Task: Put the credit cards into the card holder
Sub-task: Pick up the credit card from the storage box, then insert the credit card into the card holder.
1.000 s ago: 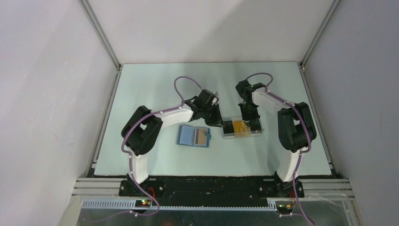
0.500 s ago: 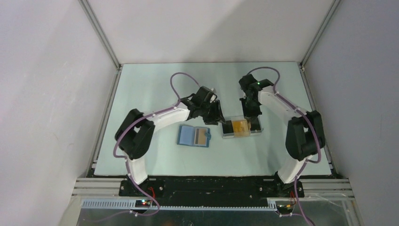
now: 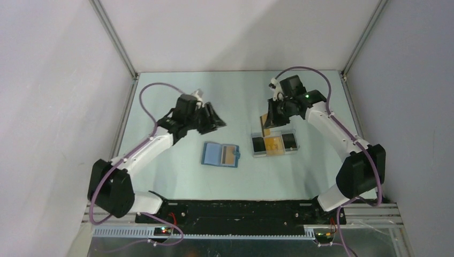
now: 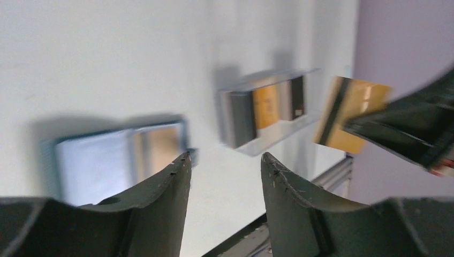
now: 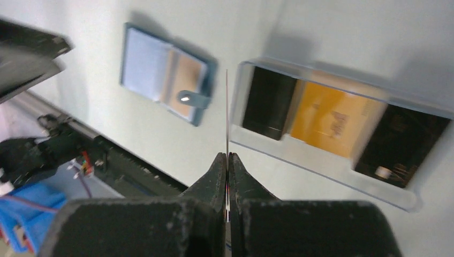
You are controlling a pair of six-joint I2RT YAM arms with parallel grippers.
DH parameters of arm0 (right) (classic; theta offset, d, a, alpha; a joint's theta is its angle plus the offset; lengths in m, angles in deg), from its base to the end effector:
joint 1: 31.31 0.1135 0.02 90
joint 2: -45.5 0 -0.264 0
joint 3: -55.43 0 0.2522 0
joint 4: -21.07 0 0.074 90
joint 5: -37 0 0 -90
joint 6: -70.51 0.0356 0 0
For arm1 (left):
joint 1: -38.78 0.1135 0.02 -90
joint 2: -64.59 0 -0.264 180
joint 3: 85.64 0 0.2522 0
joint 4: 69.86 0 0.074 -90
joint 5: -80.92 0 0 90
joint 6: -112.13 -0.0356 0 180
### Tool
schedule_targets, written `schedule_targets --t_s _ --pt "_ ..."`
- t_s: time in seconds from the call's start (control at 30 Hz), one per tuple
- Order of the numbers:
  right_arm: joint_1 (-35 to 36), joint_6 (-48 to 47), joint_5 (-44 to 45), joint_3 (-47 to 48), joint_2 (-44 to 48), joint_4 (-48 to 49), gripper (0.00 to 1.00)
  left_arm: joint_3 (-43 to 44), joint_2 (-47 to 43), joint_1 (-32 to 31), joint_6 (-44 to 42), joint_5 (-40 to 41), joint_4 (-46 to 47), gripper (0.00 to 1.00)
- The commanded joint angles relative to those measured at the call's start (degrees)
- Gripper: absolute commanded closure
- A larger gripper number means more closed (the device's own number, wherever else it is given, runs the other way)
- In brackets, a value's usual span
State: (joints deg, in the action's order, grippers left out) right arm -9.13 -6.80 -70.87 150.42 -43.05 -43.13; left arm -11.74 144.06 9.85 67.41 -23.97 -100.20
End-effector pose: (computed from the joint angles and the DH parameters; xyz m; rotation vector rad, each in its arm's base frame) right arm 0.2936 0.1315 0.3145 -0.3365 2.6101 0.6220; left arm 0.2674 -0.1582 0.2850 -0.1794 2.3545 -0.9712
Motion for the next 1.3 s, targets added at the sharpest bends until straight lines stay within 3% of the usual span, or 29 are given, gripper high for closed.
schedule_targets --t_s 0.0,0.17,0.47,0.83,1.1,1.27 --pt "4.58 5.01 -10.68 -1.39 -1.64 7.91 1.0 -9.72 -5.72 6.26 -4.57 -0.2 -3.06 0.46" --pt "11.49 13.11 -14.09 -2.35 -6.32 15.49 1.0 -14.03 -7.9 10.23 -10.75 6.48 -11.02 0.46" --pt "17.74 18.41 -19.12 -2.53 -16.95 21.88 1.0 -14.72 -0.01 9.73 -13.93 7.4 -11.96 0.47" --pt "19.31 16.61 -19.08 -2.28 -26.11 20.23 1.0 -12.71 8.54 5.22 -13.57 11.18 -10.87 0.48" --pt "18.88 14.79 -15.81 -1.42 -29.1 17.36 1.0 -12.96 9.86 5.2 -13.37 12.17 -11.0 0.61" --pt "17.99 13.89 -17.82 -1.05 -30.18 19.68 1.0 -12.79 10.26 5.2 -13.72 11.82 -10.96 0.62"
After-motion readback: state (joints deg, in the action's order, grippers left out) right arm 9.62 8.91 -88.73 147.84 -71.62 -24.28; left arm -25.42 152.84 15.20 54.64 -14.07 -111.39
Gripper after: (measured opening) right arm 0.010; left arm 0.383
